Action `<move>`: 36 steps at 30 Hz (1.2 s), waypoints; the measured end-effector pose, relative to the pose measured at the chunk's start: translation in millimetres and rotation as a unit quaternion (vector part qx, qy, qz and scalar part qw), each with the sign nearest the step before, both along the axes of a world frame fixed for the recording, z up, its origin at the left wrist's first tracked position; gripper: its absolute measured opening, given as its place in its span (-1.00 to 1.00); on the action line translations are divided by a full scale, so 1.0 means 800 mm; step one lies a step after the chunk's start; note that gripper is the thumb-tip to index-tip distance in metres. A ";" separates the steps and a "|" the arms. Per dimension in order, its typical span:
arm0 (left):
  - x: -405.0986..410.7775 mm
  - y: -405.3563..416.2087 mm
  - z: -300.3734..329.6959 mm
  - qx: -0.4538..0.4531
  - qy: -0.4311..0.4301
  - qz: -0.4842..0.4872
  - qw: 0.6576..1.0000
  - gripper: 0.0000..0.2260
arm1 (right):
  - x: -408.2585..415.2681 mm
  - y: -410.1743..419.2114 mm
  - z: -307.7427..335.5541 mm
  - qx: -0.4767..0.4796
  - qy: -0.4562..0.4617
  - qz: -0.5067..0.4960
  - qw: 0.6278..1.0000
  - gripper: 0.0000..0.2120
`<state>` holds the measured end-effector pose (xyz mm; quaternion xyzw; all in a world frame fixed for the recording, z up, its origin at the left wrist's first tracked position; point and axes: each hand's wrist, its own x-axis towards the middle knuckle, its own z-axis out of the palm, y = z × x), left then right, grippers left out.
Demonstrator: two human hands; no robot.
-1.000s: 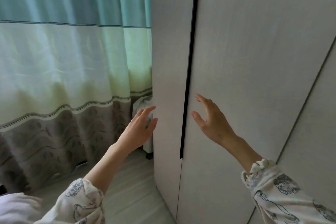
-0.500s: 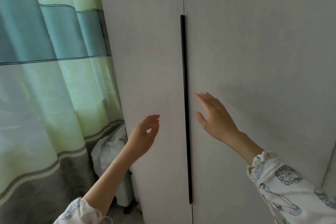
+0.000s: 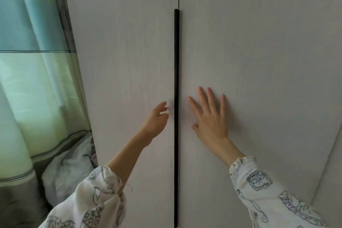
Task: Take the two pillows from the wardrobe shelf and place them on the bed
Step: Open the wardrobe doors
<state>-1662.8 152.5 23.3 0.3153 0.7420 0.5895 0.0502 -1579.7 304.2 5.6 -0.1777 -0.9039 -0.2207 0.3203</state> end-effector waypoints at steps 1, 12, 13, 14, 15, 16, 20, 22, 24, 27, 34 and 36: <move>-0.004 0.007 0.000 0.007 0.004 -0.001 1.000 -0.57 | -0.003 0.003 -0.002 0.009 0.005 -0.003 1.000 -0.12; -0.008 0.025 -0.019 0.033 0.000 -0.011 0.999 -0.67 | -0.008 -0.001 0.000 0.019 0.001 -0.026 0.999 -0.12; -0.005 0.025 -0.019 0.039 0.001 0.000 0.999 -0.69 | -0.007 -0.001 0.002 0.014 0.000 -0.022 1.000 -0.12; -0.002 0.024 -0.019 0.041 0.005 0.011 0.999 -0.70 | -0.005 -0.002 0.003 0.009 -0.004 -0.020 1.000 -0.12; 0.002 0.022 -0.020 0.038 0.012 0.022 0.999 -0.70 | -0.004 -0.001 0.003 0.007 -0.007 -0.018 1.000 -0.12; 0.006 0.019 -0.020 0.033 0.022 0.029 0.999 -0.70 | -0.004 -0.001 0.004 0.008 -0.011 -0.017 1.000 -0.12; 0.018 -0.012 -0.018 0.007 0.038 0.014 0.999 -0.74 | -0.001 0.000 0.004 -0.008 0.006 0.010 1.000 -0.18; 0.028 -0.036 -0.016 -0.007 0.046 0.006 0.999 -0.75 | 0.001 -0.007 0.008 -0.045 0.014 0.032 0.998 -0.25; 0.039 -0.063 -0.013 -0.006 0.044 -0.005 0.999 -0.78 | 0.003 -0.021 0.007 -0.132 0.008 0.067 0.989 -0.32; 0.056 -0.102 -0.011 0.020 0.028 -0.036 0.999 -0.82 | 0.010 -0.060 -0.001 -0.434 0.020 0.183 0.882 -0.36; 0.079 -0.190 -0.013 0.034 0.014 -0.054 0.998 -0.74 | 0.058 -0.203 -0.031 -0.702 0.057 0.322 0.633 -0.56; 0.078 -0.222 -0.014 0.028 0.012 -0.067 0.997 -0.70 | 0.066 -0.245 -0.036 -0.707 0.052 0.333 0.621 -0.56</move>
